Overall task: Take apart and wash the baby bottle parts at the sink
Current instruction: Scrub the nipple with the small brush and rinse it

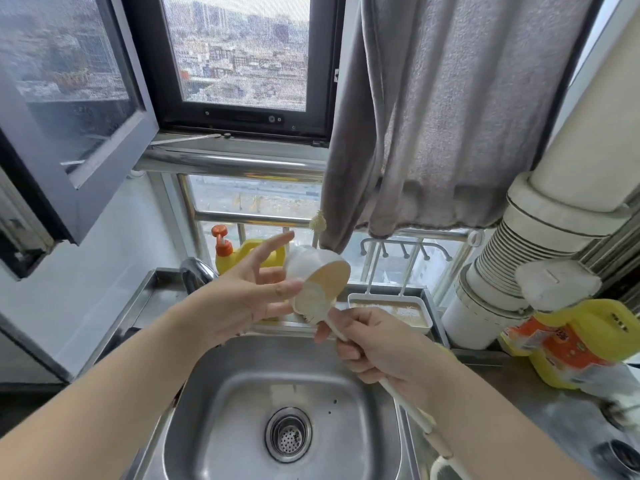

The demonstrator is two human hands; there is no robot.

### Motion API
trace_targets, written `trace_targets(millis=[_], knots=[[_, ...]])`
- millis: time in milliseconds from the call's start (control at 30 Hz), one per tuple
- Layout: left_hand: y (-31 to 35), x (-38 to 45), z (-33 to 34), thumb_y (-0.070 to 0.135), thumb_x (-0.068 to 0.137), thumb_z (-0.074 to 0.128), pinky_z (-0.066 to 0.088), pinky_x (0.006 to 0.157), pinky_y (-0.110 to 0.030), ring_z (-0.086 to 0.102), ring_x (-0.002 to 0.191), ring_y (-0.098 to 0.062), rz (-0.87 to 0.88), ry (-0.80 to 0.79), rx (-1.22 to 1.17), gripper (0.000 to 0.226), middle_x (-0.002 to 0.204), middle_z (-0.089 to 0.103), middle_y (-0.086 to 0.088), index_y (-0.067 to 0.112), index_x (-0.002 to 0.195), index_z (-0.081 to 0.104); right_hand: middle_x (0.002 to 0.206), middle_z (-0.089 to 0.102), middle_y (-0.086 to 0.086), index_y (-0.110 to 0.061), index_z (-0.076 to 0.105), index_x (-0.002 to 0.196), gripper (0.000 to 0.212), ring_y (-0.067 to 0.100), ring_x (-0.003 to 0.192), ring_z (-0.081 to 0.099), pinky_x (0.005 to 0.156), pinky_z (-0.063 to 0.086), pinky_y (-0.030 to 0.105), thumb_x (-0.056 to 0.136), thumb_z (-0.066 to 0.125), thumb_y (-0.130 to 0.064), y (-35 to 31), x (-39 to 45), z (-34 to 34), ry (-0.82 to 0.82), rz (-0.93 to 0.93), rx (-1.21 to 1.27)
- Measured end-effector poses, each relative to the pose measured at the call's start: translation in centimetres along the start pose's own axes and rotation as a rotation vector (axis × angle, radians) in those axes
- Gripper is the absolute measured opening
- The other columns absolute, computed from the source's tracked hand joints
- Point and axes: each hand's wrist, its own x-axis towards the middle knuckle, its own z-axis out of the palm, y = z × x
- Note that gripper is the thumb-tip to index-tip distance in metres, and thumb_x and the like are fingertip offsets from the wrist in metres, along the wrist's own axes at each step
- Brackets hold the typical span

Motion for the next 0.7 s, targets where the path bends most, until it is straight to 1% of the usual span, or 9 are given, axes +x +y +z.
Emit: trace_targets(millis=[33,100,200,300,400,500,533,600,700], knots=[[0.3,0.0,-0.2,0.021,0.036,0.097,0.053,0.089,-0.048,0.065,0.107,-0.034,-0.029,-0.009,0.011,0.111,0.117,0.066,-0.017,0.038,0.134,0.047,0.052,0.031,-0.005,-0.019,0.064,0.076,0.035,0.006,0.041,0.020,0.034,0.017,0.014,0.079,0.051,-0.052,0.0,-0.1,-0.1,0.009,-0.009,-0.026],[0.6,0.0,-0.5,0.024,0.033,0.098,0.053,0.091,-0.044,0.064,0.108,-0.033,-0.064,-0.054,0.080,0.119,0.116,0.067,-0.016,0.035,0.137,0.042,0.052,0.032,-0.005,-0.020,0.065,0.075,0.036,0.006,0.040,0.020,0.035,0.018,0.013,0.078,0.052,-0.053,-0.2,-0.4,-0.2,0.023,-0.021,-0.059],[0.7,0.0,-0.3,0.031,0.035,0.097,0.053,0.093,-0.041,0.064,0.109,-0.029,-0.064,-0.101,0.194,0.112,0.117,0.067,-0.010,0.032,0.134,0.046,0.055,0.031,-0.003,-0.018,0.064,0.078,0.035,0.005,0.040,0.021,0.036,0.018,0.014,0.086,0.050,-0.049,-0.3,-0.9,-0.4,0.011,-0.013,-0.022],[0.7,0.0,-0.2,0.034,0.031,0.098,0.054,0.086,-0.037,0.064,0.107,-0.032,-0.055,-0.092,0.257,0.107,0.119,0.065,-0.011,0.034,0.128,0.052,0.054,0.031,-0.004,-0.018,0.063,0.078,0.035,0.005,0.040,0.022,0.036,0.018,0.014,0.094,0.047,-0.044,-0.1,-1.1,-0.2,0.007,0.002,0.006],[1.0,0.1,-0.1,0.019,0.037,0.097,0.055,0.084,-0.038,0.065,0.095,-0.033,-0.063,-0.054,0.320,0.093,0.121,0.059,-0.014,0.042,0.119,0.058,0.051,0.033,-0.005,-0.017,0.063,0.078,0.035,0.006,0.039,0.022,0.036,0.018,0.014,0.096,0.046,-0.042,0.4,-0.7,-0.1,0.063,0.003,-0.046],[1.4,0.0,0.4,0.002,0.058,0.088,0.056,0.084,-0.039,0.069,0.089,-0.025,-0.081,-0.017,0.387,0.080,0.116,0.061,-0.012,0.041,0.120,0.055,0.047,0.037,-0.008,-0.018,0.064,0.077,0.035,0.006,0.038,0.025,0.036,0.022,0.015,0.097,0.046,-0.040,0.5,-0.3,-0.4,0.153,0.014,-0.144],[1.6,0.1,0.7,0.004,0.062,0.086,0.055,0.086,-0.042,0.070,0.091,-0.026,-0.089,-0.013,0.367,0.074,0.113,0.064,-0.013,0.036,0.121,0.055,0.045,0.038,-0.010,-0.019,0.064,0.076,0.035,0.006,0.038,0.026,0.036,0.022,0.015,0.098,0.045,-0.039,0.4,-0.2,-0.5,0.176,0.017,-0.183],[1.6,0.2,1.2,0.020,0.063,0.080,0.054,0.087,-0.048,0.070,0.093,-0.029,-0.098,-0.001,0.339,0.061,0.108,0.068,-0.014,0.026,0.118,0.054,0.043,0.039,-0.011,-0.020,0.064,0.075,0.035,0.007,0.037,0.028,0.037,0.022,0.017,0.098,0.046,-0.038,0.3,-0.1,-0.7,0.207,0.014,-0.266],[1.4,0.5,2.1,0.030,0.056,0.081,0.058,0.079,-0.047,0.071,0.088,-0.027,-0.101,0.060,0.421,0.063,0.106,0.065,-0.015,0.022,0.111,0.051,0.041,0.041,-0.013,-0.024,0.064,0.071,0.035,0.003,0.035,0.031,0.039,0.024,0.016,0.098,0.047,-0.040,0.4,0.0,-0.6,0.222,-0.006,-0.354]])
